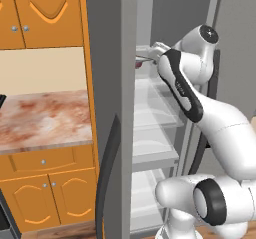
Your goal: Place the tupperware containing the fish and onion meal in the microwave. Close the microwave door and press the start button to reheat the meal.
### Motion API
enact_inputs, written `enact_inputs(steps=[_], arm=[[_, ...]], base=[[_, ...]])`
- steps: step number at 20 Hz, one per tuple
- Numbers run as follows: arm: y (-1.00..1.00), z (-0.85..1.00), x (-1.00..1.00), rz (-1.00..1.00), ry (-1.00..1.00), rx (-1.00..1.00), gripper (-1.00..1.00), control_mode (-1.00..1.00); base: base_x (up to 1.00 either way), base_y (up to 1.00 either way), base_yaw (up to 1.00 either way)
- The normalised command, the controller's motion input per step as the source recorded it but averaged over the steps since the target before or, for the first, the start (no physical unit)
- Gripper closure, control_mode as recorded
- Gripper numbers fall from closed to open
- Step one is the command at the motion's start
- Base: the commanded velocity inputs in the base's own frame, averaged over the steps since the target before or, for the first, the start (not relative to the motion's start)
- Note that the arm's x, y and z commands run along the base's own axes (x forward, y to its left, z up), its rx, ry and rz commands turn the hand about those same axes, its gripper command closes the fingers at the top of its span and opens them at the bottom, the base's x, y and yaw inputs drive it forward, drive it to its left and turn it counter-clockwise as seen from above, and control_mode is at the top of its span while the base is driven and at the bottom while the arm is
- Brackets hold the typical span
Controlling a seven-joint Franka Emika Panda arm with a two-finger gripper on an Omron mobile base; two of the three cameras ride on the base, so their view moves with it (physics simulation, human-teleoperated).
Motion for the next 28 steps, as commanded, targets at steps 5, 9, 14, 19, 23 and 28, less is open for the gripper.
enact_inputs(steps=[5, 9, 14, 19, 23, 28], arm=[[0.03, -0.09, 0.4, -0.04, 0.15, 0.0, -1.0, -1.0], [0.11, -0.13, 0.38, -0.07, 0.19, 0.0, -1.0, -1.0], [0.16, -0.15, 0.41, -0.07, 0.14, 0.0, -1.0, -1.0], [0.1, -0.17, 0.33, -0.06, 0.08, 0.0, -1.0, -1.0], [0.03, -0.15, 0.27, -0.06, 0.06, 0.0, -1.0, -1.0], [0.05, -0.14, 0.25, -0.06, 0.04, 0.0, -1.0, -1.0]], base=[[0.0, 0.0, 0.0], [0.0, 0.0, 0.0], [0.0, 0.0, 0.0], [0.0, 0.0, 0.0], [0.0, 0.0, 0.0], [0.0, 0.0, 0.0]])
